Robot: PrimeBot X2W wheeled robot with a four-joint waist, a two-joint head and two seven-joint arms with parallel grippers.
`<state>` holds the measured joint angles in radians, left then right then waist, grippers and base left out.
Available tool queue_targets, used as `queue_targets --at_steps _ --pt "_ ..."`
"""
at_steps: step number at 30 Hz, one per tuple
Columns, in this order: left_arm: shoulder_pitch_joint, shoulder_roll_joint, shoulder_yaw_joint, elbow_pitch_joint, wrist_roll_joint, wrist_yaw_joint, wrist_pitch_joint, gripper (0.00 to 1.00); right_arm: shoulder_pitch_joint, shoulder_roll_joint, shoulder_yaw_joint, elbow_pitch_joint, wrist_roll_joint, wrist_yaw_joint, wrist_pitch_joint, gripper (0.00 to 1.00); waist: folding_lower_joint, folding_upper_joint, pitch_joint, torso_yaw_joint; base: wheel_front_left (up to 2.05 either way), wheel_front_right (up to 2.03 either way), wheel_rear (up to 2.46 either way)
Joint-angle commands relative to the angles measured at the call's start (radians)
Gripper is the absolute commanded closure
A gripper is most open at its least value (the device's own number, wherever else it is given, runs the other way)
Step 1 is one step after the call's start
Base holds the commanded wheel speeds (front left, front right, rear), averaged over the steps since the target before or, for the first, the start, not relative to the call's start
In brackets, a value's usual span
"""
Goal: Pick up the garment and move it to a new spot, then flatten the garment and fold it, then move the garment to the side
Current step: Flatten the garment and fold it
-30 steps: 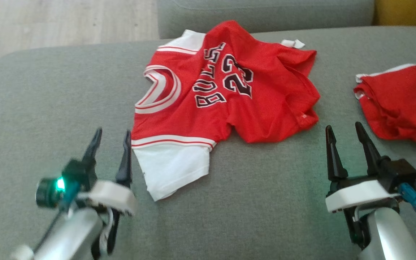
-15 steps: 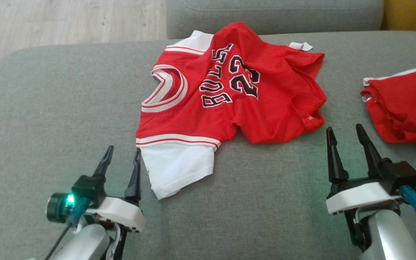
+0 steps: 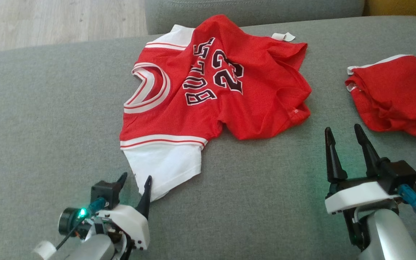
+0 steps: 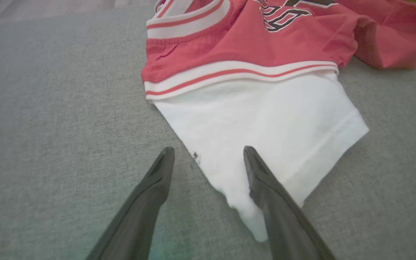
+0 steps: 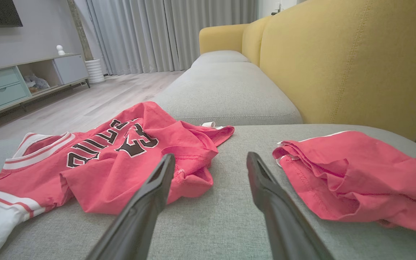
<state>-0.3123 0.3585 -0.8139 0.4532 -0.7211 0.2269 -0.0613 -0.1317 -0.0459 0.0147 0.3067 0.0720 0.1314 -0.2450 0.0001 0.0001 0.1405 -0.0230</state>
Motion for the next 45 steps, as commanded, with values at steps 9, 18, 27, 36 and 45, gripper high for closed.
queue_targets --at_steps 9,18,27,36,45 --pt "-0.016 0.031 -0.013 -0.007 -0.027 0.006 0.128 0.0 -0.032 -0.004 0.029 -0.012 0.014 -0.001 -0.007 0.0 -0.0001 -0.0001 -0.026 -0.018 0.0 0.0 0.0" --pt "-0.016 0.054 -0.046 -0.032 -0.024 -0.002 0.198 1.0 -0.03 -0.004 0.023 -0.015 0.015 -0.001 -0.01 0.0 -0.0001 -0.0001 -0.023 -0.021 0.0 0.0 0.0" --pt "-0.067 0.048 0.053 -0.102 0.032 0.07 -0.071 1.0 -0.044 -0.004 0.015 -0.019 -0.004 -0.001 -0.008 0.0 -0.0001 -0.0001 -0.023 0.008 0.0 0.0 0.0" --pt "-0.1 0.025 0.109 -0.166 0.078 0.084 -0.189 1.0 -0.143 -0.004 0.063 0.071 -0.099 -0.001 0.094 0.0 -0.0001 -0.0001 0.008 0.061 0.0 0.0 0.0" --pt "-0.115 -0.002 0.11 -0.183 0.106 0.057 -0.198 1.0 -0.28 -0.004 0.045 0.261 -0.263 -0.001 0.205 0.0 -0.0001 -0.0001 0.051 0.1 0.0 0.0 0.0"
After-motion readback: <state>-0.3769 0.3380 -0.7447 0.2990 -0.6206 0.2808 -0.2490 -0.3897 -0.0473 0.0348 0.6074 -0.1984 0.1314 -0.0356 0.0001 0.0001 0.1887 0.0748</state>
